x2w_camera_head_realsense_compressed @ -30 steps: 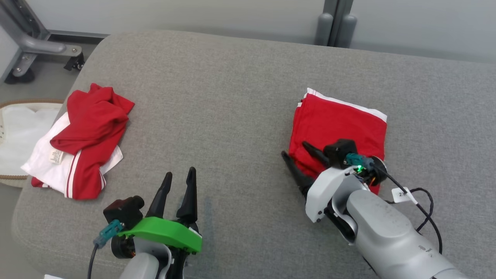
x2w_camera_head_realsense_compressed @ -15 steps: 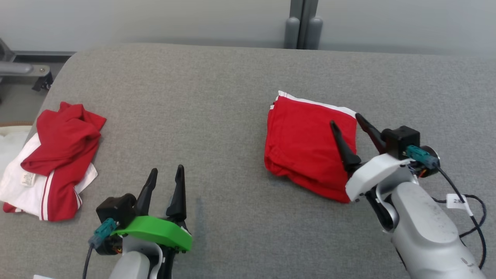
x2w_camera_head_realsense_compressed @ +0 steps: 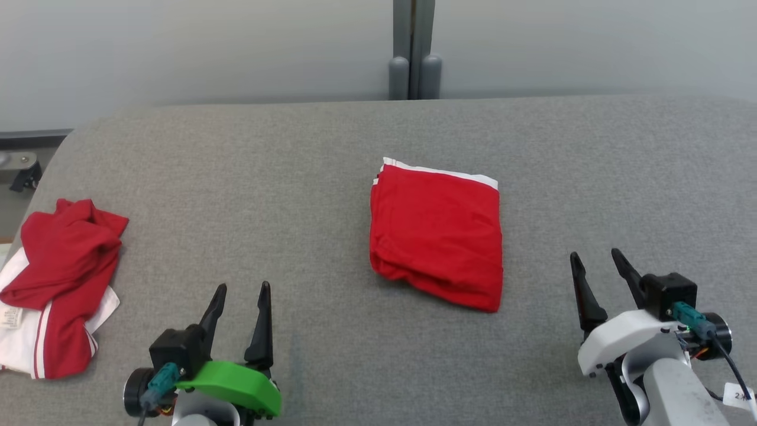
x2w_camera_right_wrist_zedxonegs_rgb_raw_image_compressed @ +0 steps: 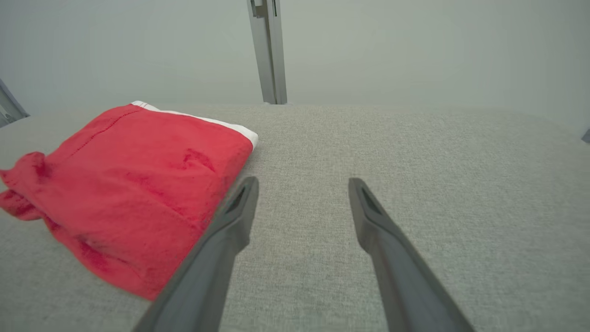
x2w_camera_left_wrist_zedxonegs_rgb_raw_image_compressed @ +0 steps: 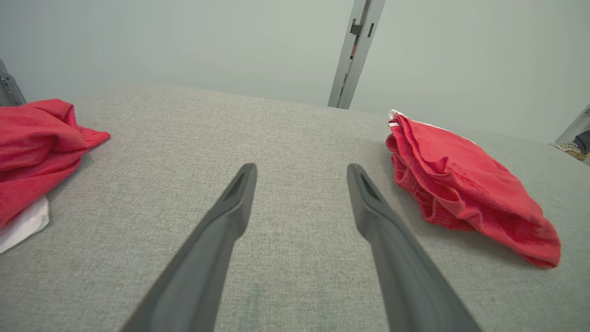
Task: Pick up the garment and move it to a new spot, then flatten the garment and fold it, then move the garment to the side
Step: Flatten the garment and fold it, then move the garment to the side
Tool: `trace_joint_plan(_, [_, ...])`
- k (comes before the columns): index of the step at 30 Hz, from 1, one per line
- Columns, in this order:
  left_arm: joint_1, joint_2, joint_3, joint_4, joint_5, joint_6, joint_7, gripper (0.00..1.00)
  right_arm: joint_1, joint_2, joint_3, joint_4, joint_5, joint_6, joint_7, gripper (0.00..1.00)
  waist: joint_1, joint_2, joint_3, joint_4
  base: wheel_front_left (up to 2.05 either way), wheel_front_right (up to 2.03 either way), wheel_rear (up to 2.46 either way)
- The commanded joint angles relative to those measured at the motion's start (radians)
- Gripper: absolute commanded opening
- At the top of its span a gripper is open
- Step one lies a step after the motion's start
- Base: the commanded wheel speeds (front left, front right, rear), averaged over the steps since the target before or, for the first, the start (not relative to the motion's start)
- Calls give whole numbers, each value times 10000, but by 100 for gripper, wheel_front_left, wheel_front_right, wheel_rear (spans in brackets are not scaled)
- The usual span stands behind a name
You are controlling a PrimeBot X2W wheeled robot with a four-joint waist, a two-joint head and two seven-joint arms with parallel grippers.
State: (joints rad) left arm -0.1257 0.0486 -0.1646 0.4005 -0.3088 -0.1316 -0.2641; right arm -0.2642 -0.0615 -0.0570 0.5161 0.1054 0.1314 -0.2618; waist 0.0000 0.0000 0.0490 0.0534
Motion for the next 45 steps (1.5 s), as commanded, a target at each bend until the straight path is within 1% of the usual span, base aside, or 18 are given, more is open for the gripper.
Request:
trace_joint_plan(1, [315,46,122,-64,211,24,-4,100,306,19,-62,-50,-33,-15,-44,100,0,0,-227,-230,0,0,0])
trace_joint_plan(6, [1054,45,363,-498,917,73,-4,100,943,85,-151,-85,4,-15,-44,100,0,0,-398,-409,0,0,0])
trace_joint_plan(15, [1483,45,252,-826,1156,168,-4,100,1101,85,88,-90,357,-15,-45,100,0,0,-432,-452,0,0,0])
trace_joint_plan(21, [1239,45,138,-873,1087,171,-4,100,735,88,380,-80,427,-15,-45,100,0,0,-253,-327,0,0,0])
trace_joint_plan(27, [694,43,-178,-889,963,151,-4,100,-427,86,878,148,493,-15,-45,100,0,0,580,45,0,0,0])
trace_joint_plan(32, [189,43,-456,-835,924,128,-4,100,-1795,85,1270,815,458,-15,-45,100,0,0,1220,471,0,0,0])
trace_joint_plan(34, [-46,45,-586,-836,875,117,-4,100,-2548,82,1377,1408,422,-15,-45,100,0,0,1529,711,0,0,0])
trace_joint_plan(36, [-169,43,-649,-836,857,111,-4,100,-2915,85,1422,1805,372,-15,-45,100,0,0,1688,831,0,0,0])
trace_joint_plan(40, [-431,42,-736,-859,815,105,-4,100,-3547,87,1390,3044,136,-15,-45,100,0,0,2034,1066,0,0,0])
trace_joint_plan(44, [-600,42,-831,-858,768,98,-4,100,-3846,76,1232,4102,108,-15,-44,100,0,0,2238,1187,0,0,0])
trace_joint_plan(45, [-621,42,-850,-855,759,95,-4,100,-3853,81,1214,4274,102,-15,-45,80,0,0,2258,1194,0,0,0])
